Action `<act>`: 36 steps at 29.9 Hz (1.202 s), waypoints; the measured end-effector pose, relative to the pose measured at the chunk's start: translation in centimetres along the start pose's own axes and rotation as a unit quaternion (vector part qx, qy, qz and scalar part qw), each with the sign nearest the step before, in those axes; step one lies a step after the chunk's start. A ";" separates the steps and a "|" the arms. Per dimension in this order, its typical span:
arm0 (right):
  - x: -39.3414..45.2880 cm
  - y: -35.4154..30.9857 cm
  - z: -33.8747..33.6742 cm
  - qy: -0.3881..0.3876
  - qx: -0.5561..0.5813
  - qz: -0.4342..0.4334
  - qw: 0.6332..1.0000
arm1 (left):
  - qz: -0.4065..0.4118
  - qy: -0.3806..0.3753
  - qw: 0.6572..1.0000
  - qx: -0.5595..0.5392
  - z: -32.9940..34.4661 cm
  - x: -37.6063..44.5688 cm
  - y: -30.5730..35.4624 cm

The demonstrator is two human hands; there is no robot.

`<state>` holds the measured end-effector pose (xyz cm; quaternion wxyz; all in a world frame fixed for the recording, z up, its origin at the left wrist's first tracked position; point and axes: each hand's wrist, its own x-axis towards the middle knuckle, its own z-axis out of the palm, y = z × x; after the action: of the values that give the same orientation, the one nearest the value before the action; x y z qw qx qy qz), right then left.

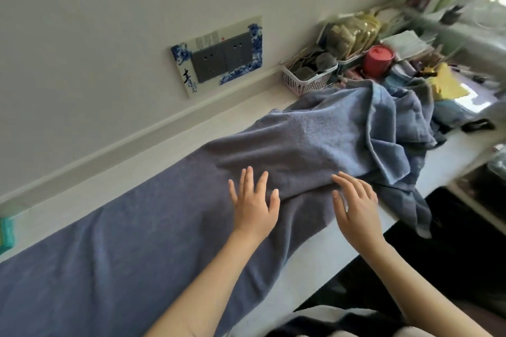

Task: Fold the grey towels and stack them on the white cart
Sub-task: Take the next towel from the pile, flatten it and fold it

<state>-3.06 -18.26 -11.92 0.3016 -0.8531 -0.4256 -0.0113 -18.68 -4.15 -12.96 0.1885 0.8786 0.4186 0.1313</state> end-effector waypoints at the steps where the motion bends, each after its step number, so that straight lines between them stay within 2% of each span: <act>1: 0.6 0.8 -0.6 0.018 0.007 0.010 1.000 | 0.004 -0.001 1.000 -0.009 0.3 0.5 1.1; 6: 4.0 5.1 -2.8 0.066 0.018 0.104 0.992 | 0.048 0.005 0.997 -0.055 1.9 3.1 6.5; 8: 5.4 6.5 -2.9 0.058 0.028 0.154 0.986 | 0.049 0.001 0.996 -0.079 2.2 3.9 8.1; 11: 7.5 8.1 -3.3 0.018 -0.006 0.178 0.984 | 0.078 0.043 0.993 -0.074 2.8 5.1 9.7; 13: 8.8 9.0 -3.4 -0.033 -0.025 0.170 0.985 | 0.094 0.073 0.991 -0.057 3.2 6.1 10.7; 16: 10.1 10.4 -3.3 -0.072 -0.071 0.095 0.990 | 0.086 0.092 0.991 -0.044 3.8 7.4 12.0; 18: 10.4 10.6 -2.9 -0.054 -0.065 0.081 0.993 | 0.089 0.091 0.991 -0.046 4.1 7.8 12.3; 22: 11.3 11.1 -3.7 0.026 0.027 0.100 0.994 | 0.124 0.063 0.984 -0.114 3.8 9.6 14.4; 24: 12.2 11.5 -5.3 0.042 0.082 0.094 0.991 | 0.163 0.024 0.974 -0.158 3.0 11.5 16.2; 27: 13.3 11.7 -9.0 0.037 0.149 0.051 0.987 | 0.177 -0.101 0.943 -0.265 1.8 14.7 19.5; 29: 14.0 12.2 -11.6 0.026 0.179 0.061 0.982 | 0.184 -0.163 0.921 -0.303 0.9 16.9 22.7; 34: 15.7 12.4 -15.8 0.031 0.209 0.085 0.974 | 0.138 -0.337 0.893 -0.264 0.8 22.3 27.7; 36: 16.2 12.5 -17.4 0.028 0.215 0.091 0.972 | 0.153 -0.349 0.905 -0.189 1.7 24.2 29.1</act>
<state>20.62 -21.41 0.44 0.4896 -0.8024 -0.3305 0.0845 16.82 -2.34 0.06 0.4622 0.8697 0.1538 -0.0797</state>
